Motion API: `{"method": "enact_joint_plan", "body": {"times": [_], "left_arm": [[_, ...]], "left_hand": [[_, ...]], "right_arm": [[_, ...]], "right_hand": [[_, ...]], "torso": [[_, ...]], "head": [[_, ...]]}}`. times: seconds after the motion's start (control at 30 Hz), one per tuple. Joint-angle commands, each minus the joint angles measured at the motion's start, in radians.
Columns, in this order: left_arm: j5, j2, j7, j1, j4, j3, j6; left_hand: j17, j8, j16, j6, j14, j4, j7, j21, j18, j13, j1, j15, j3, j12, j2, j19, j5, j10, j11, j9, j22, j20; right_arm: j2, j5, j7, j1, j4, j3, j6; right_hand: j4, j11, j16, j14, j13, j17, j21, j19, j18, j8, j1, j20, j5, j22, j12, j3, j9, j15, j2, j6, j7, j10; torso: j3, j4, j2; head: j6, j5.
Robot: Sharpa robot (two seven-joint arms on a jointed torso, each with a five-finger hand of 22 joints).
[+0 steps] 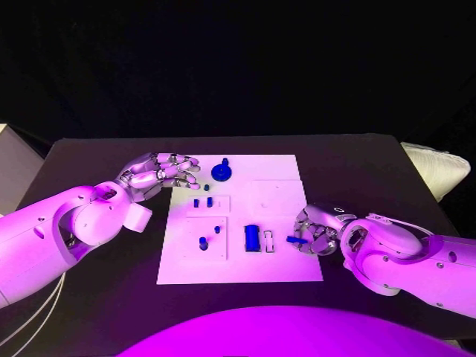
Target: Assemble the parts on the task board
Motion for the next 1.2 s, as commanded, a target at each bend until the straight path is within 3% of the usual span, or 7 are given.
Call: {"method": "enact_joint_plan", "body": {"times": [0.03, 0.27, 0.4, 0.83, 0.93, 1.07, 1.2], "left_arm": [[-0.002, 0.001, 0.003, -0.002, 0.003, 0.001, 0.019], [-0.002, 0.002, 0.001, -0.002, 0.002, 0.001, 0.019], [-0.002, 0.003, 0.001, -0.002, 0.002, 0.001, 0.019], [0.001, 0.003, 0.0, -0.002, 0.008, 0.001, 0.022], [0.002, 0.003, -0.001, -0.002, 0.008, 0.001, 0.023], [0.002, 0.003, -0.003, -0.002, 0.008, 0.001, 0.025], [0.001, 0.003, -0.005, -0.002, 0.008, 0.001, 0.028]], "left_hand": [[0.001, -0.002, -0.004, 0.006, 0.003, 0.004, 0.001, -0.005, 0.013, 0.001, -0.002, 0.002, 0.0, 0.001, 0.006, 0.008, 0.004, 0.005, -0.002, -0.001, -0.002, -0.001], [0.001, -0.002, -0.004, 0.006, 0.003, 0.004, 0.001, -0.005, 0.013, 0.001, -0.002, 0.002, 0.0, 0.001, 0.006, 0.008, 0.004, 0.005, -0.002, -0.001, -0.002, -0.001], [0.001, -0.002, -0.004, 0.006, 0.003, 0.004, 0.001, -0.005, 0.013, 0.001, -0.002, 0.002, 0.0, 0.001, 0.006, 0.008, 0.004, 0.005, -0.002, -0.001, -0.002, -0.001], [0.002, -0.002, -0.005, 0.006, 0.003, 0.004, 0.001, -0.005, 0.013, 0.001, -0.001, 0.002, 0.0, 0.001, 0.007, 0.008, 0.005, 0.005, -0.002, -0.001, -0.002, -0.001], [0.002, -0.002, -0.005, 0.006, 0.003, 0.004, 0.001, -0.005, 0.013, 0.001, -0.001, 0.002, 0.0, 0.001, 0.007, 0.008, 0.005, 0.005, -0.002, -0.001, -0.002, -0.001], [0.002, -0.002, -0.005, 0.006, 0.003, 0.004, 0.001, -0.005, 0.013, 0.001, -0.001, 0.002, 0.0, 0.001, 0.007, 0.008, 0.005, 0.005, -0.002, -0.001, -0.002, -0.001], [0.002, -0.002, -0.005, 0.006, 0.003, 0.004, 0.001, -0.005, 0.013, 0.001, -0.001, 0.002, 0.0, 0.001, 0.007, 0.008, 0.005, 0.005, -0.002, -0.001, -0.002, -0.001]], "right_arm": [[-0.006, 0.152, -0.014, -0.003, 0.009, -0.003, 0.01], [-0.005, 0.369, 0.031, 0.03, 0.044, 0.001, -0.035], [0.009, 0.429, 0.04, 0.039, 0.054, 0.002, -0.032], [0.09, 0.472, -0.008, 0.044, -0.004, -0.002, 0.019], [0.101, 0.454, -0.022, 0.042, -0.012, -0.003, 0.02], [0.113, 0.416, -0.037, 0.041, -0.017, -0.004, 0.007], [0.116, 0.394, -0.046, 0.04, -0.022, -0.004, 0.007]], "right_hand": [[-0.11, -0.007, 0.003, 0.1, 0.226, 0.246, -0.002, 0.077, -0.004, 0.009, -0.025, -0.007, 0.036, 0.222, -0.001, 0.122, -0.033, -0.008, 0.003, -0.009, -0.005, 0.07], [-0.122, -0.007, 0.007, 0.101, 0.228, 0.251, 0.004, 0.078, -0.005, 0.019, -0.076, -0.007, 0.07, 0.225, 0.002, 0.151, -0.019, -0.008, 0.011, -0.018, -0.005, 0.073], [-0.126, -0.007, 0.008, 0.102, 0.229, 0.253, 0.007, 0.079, -0.005, 0.022, -0.089, -0.007, 0.076, 0.226, 0.004, 0.156, -0.016, -0.008, 0.012, -0.02, -0.006, 0.074], [-0.131, -0.007, 0.006, 0.101, 0.231, 0.25, -0.007, 0.077, -0.003, 0.03, -0.165, -0.007, 0.076, 0.224, 0.007, 0.138, -0.005, -0.008, 0.0, -0.025, -0.007, 0.076], [-0.128, -0.008, 0.007, 0.101, 0.233, 0.251, -0.007, 0.077, -0.003, 0.031, -0.183, -0.007, 0.063, 0.224, 0.011, 0.13, -0.005, -0.008, -0.002, -0.025, -0.007, 0.077], [-0.116, -0.009, 0.008, 0.101, 0.235, 0.252, -0.003, 0.078, -0.004, 0.032, -0.219, -0.008, -0.027, 0.226, 0.015, 0.11, -0.005, -0.009, 0.002, -0.023, -0.009, 0.08], [-0.109, -0.01, 0.008, 0.102, 0.238, 0.253, -0.002, 0.078, -0.004, 0.033, -0.23, -0.008, -0.054, 0.226, 0.019, 0.103, -0.006, -0.01, 0.007, -0.019, -0.011, 0.082]], "torso": [[0.0004, 0.0004, 0.0], [0.0007, -0.0007, 0.0], [0.0002, 0.0006, 0.0], [0.0001, 0.0004, 0.001], [0.0002, 0.0009, 0.001], [0.0005, -0.0005, 0.001], [0.0006, 0.0, 0.001]], "head": [[0.0, 0.002], [0.0, 0.01], [0.0, 0.007], [0.0, 0.011], [0.0, 0.012], [0.0, 0.013], [0.0, 0.013]]}}
